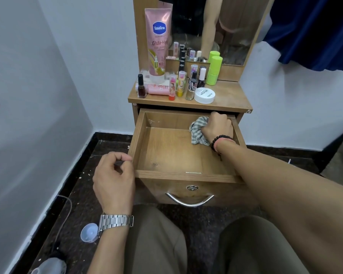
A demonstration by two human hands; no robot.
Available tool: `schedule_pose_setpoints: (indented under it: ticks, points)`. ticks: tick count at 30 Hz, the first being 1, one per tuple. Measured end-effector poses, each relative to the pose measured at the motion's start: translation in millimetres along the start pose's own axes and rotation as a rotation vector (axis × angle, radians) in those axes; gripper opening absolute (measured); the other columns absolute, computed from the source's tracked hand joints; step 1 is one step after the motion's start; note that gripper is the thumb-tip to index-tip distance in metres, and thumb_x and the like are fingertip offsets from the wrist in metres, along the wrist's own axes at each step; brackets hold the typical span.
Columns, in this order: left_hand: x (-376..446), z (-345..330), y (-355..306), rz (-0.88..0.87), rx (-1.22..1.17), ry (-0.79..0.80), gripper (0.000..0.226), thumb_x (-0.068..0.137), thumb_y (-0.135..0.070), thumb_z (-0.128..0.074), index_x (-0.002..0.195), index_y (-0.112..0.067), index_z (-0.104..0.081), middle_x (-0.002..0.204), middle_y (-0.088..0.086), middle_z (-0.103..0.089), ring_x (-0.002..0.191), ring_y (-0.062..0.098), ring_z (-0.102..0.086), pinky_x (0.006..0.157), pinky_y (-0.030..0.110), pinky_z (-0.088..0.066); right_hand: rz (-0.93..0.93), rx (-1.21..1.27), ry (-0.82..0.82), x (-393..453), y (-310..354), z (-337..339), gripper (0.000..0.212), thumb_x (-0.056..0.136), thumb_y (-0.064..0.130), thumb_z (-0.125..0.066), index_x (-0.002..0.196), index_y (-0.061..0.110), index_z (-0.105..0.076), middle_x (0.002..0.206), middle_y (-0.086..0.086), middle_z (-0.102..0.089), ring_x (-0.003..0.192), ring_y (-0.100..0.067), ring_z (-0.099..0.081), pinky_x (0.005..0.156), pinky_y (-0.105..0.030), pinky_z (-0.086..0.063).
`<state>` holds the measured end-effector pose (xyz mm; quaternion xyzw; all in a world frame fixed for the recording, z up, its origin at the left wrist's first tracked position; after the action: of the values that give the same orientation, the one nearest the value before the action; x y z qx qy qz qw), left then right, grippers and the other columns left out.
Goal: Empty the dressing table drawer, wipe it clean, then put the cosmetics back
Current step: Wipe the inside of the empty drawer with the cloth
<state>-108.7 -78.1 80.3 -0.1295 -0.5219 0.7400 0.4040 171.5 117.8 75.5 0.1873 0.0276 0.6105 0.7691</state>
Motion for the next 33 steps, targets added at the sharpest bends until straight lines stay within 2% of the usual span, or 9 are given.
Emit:
schedule_pose_setpoints:
  ticks: [4, 8, 14, 18, 20, 24, 29, 31, 33]
  points:
    - [-0.5, 0.7, 0.4, -0.006, 0.012, -0.019, 0.021, 0.08, -0.008, -0.055, 0.072, -0.026, -0.062, 0.084, -0.009, -0.063, 0.076, 0.017, -0.055, 0.066, 0.029, -0.037, 0.079, 0.045, 0.038, -5.4, 16.4, -6.4, 0.023, 0.082, 0.01, -0.055, 0.104, 0.007, -0.054, 0.107, -0.02, -0.061, 0.101, -0.041, -0.059, 0.071, -0.035, -0.043]
    - [0.3, -0.7, 0.4, -0.029, 0.018, -0.026, 0.024, 0.079, -0.008, -0.055, 0.069, -0.028, -0.06, 0.082, -0.009, -0.064, 0.073, 0.019, -0.056, 0.064, 0.032, -0.042, 0.353, 0.035, 0.079, -18.7, 76.2, -22.0, 0.027, 0.085, 0.013, -0.056, 0.11, 0.012, -0.049, 0.099, -0.017, -0.065, 0.093, -0.038, -0.062, 0.066, -0.034, -0.04]
    - [0.2, 0.1, 2.5, -0.03, 0.005, -0.034, 0.023, 0.079, -0.006, -0.055, 0.069, -0.026, -0.06, 0.082, -0.009, -0.064, 0.077, 0.018, -0.057, 0.065, 0.031, -0.041, 0.673, -0.163, 0.011, -36.2, 150.0, -41.5, 0.023, 0.091, 0.011, -0.049, 0.114, 0.014, -0.051, 0.1, -0.013, -0.067, 0.089, -0.039, -0.063, 0.062, -0.034, -0.035]
    - [1.3, -0.7, 2.9, -0.038, 0.001, -0.039, 0.022, 0.079, -0.005, -0.055, 0.069, -0.024, -0.061, 0.083, -0.009, -0.065, 0.08, 0.019, -0.058, 0.068, 0.033, -0.043, 0.797, -0.261, -0.001, -37.6, 161.4, -57.9, 0.021, 0.093, 0.006, -0.047, 0.11, 0.012, -0.059, 0.112, -0.009, -0.06, 0.096, -0.033, -0.061, 0.062, -0.034, -0.035]
    - [1.4, -1.1, 3.2, -0.041, 0.002, -0.031, 0.022, 0.079, -0.005, -0.055, 0.069, -0.024, -0.061, 0.083, -0.009, -0.065, 0.081, 0.02, -0.058, 0.069, 0.036, -0.045, 0.91, -0.325, -0.028, -42.7, 155.8, -65.6, 0.023, 0.094, 0.01, -0.05, 0.114, 0.011, -0.061, 0.119, -0.008, -0.055, 0.105, -0.03, -0.057, 0.063, -0.036, -0.042]
    - [1.4, -0.4, 3.3, -0.041, 0.008, -0.017, 0.023, 0.079, -0.006, -0.055, 0.069, -0.025, -0.061, 0.083, -0.009, -0.064, 0.082, 0.017, -0.058, 0.07, 0.032, -0.042, 1.155, -0.574, -0.205, -53.9, 141.5, -66.1, 0.032, 0.082, 0.016, -0.05, 0.109, 0.015, -0.069, 0.097, -0.003, -0.062, 0.085, -0.022, -0.059, 0.057, -0.03, -0.046]
    - [4.2, 0.1, 3.0, -0.064, -0.001, 0.012, 0.02, 0.08, -0.005, -0.055, 0.069, -0.021, -0.062, 0.08, -0.007, -0.064, 0.078, 0.014, -0.058, 0.067, 0.029, -0.042, 1.111, -0.869, -0.056, -52.9, 129.8, -63.6, 0.003, 0.071, 0.023, -0.071, 0.073, 0.022, -0.074, 0.083, 0.0, -0.065, 0.072, -0.02, -0.061, 0.05, -0.028, -0.035]
    - [3.4, 0.4, 2.1, -0.062, 0.001, 0.012, 0.021, 0.08, -0.006, -0.055, 0.069, -0.022, -0.062, 0.08, -0.008, -0.064, 0.076, 0.014, -0.058, 0.065, 0.031, -0.043, 1.08, -0.925, -0.029, -52.8, 117.5, -63.0, 0.007, 0.077, 0.021, -0.066, 0.077, 0.023, -0.073, 0.087, 0.0, -0.065, 0.073, -0.019, -0.06, 0.049, -0.028, -0.027]
    - [1.8, 0.6, 1.0, -0.051, 0.0, 0.0, 0.021, 0.08, -0.007, -0.055, 0.068, -0.023, -0.061, 0.079, -0.008, -0.063, 0.076, 0.016, -0.057, 0.065, 0.033, -0.044, 1.064, -0.902, -0.043, -50.6, 107.6, -60.7, 0.02, 0.084, 0.014, -0.053, 0.088, 0.02, -0.071, 0.095, -0.001, -0.063, 0.079, -0.019, -0.06, 0.048, -0.028, -0.03]
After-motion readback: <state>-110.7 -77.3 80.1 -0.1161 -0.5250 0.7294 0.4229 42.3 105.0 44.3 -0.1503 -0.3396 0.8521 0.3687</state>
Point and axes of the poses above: each hand's wrist, its own x-axis towards the middle knuckle, its own z-axis out of the back of the hand, y = z × x, the point moved 7 cm from there along x, towards the middle knuckle
